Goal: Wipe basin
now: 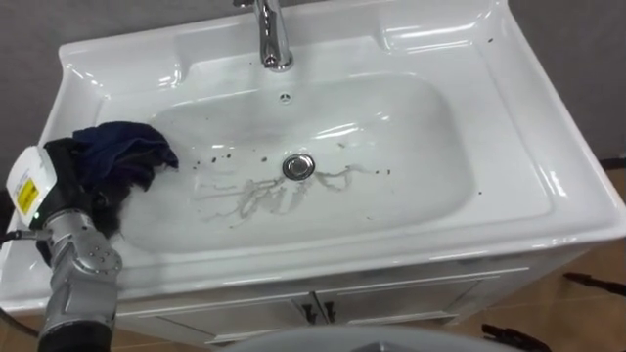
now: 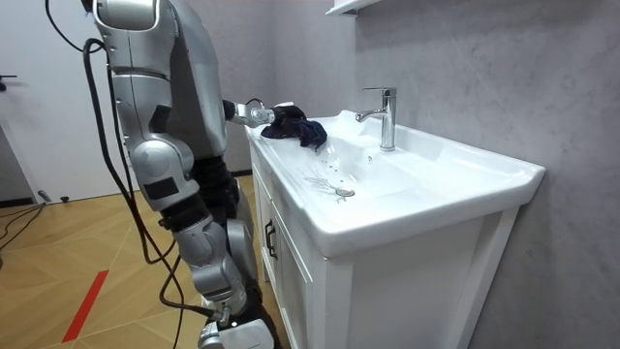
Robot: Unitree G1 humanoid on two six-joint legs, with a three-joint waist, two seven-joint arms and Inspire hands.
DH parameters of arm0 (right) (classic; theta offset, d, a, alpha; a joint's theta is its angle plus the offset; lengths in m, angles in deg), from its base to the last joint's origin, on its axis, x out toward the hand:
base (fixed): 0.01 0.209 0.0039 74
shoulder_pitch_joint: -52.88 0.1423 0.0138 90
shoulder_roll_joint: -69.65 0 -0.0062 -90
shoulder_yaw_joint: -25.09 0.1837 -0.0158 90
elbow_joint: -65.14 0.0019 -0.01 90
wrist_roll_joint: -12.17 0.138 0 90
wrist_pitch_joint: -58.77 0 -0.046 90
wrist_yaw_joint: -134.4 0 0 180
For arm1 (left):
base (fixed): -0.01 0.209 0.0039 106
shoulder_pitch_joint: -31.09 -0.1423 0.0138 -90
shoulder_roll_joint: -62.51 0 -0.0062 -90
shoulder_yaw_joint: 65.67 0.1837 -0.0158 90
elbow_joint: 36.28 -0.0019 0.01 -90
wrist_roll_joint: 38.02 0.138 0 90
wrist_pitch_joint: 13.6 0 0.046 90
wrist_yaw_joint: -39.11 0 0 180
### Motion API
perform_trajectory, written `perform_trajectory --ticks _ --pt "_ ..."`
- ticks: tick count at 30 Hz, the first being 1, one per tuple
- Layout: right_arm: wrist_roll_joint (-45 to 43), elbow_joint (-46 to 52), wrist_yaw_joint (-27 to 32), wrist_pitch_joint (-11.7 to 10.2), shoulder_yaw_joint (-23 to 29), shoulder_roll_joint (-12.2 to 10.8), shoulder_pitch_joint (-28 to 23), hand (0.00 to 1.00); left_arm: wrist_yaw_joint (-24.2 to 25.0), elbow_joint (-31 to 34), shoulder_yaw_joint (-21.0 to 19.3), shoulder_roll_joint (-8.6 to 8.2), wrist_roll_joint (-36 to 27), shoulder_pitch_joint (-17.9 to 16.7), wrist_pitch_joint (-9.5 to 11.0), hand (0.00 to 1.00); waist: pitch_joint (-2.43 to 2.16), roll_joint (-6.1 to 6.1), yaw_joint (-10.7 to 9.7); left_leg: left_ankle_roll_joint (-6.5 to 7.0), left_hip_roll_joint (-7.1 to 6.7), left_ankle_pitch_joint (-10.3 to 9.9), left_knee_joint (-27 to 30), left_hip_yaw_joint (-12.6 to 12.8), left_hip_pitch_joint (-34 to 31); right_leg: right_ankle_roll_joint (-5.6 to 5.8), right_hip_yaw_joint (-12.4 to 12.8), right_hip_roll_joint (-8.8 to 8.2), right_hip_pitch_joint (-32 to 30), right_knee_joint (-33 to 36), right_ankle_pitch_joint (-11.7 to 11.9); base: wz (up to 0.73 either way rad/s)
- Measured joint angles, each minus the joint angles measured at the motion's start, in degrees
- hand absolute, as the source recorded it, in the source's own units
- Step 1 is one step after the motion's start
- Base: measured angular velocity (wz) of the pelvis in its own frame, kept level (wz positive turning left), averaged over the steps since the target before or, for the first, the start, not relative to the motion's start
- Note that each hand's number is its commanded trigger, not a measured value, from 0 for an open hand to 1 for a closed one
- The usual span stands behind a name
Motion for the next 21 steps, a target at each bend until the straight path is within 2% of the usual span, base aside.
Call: perform_trajectory --ticks 11,18,21 --pt "2.19 -0.08 0.6 0.24 -1.18 -0.02 0.1 0.0 -0.74 0.77 0.72 -0.1 -1.32 0.05 -0.05 1.0 0.02 -0.02 -0.04 0.0 -0.07 0.0 0.01 -0.29 -0.04 0.03 -0.35 -0.02 0.5 -0.29 -0.01 0.02" --pt "3.9 -0.16 0.75 -0.44 -2.38 -0.16 0.23 0.0 -2.3 1.47 1.55 -0.72 -2.01 0.28 0.06 1.0 0.08 -0.08 -0.04 0.0 -0.21 -0.01 0.63 -1.19 -0.78 0.04 -1.5 -0.08 0.58 -1.09 -0.03 0.08" --pt "4.47 -0.09 0.79 -0.77 -2.47 -0.22 0.33 0.0 -2.5 3.22 1.81 -0.75 -1.87 0.24 -0.61 1.0 0.09 -0.03 -0.04 0.0 -0.17 -0.03 1.24 -1.56 -2.1 0.02 -1.52 -0.05 -0.33 -1.01 -0.01 0.08"
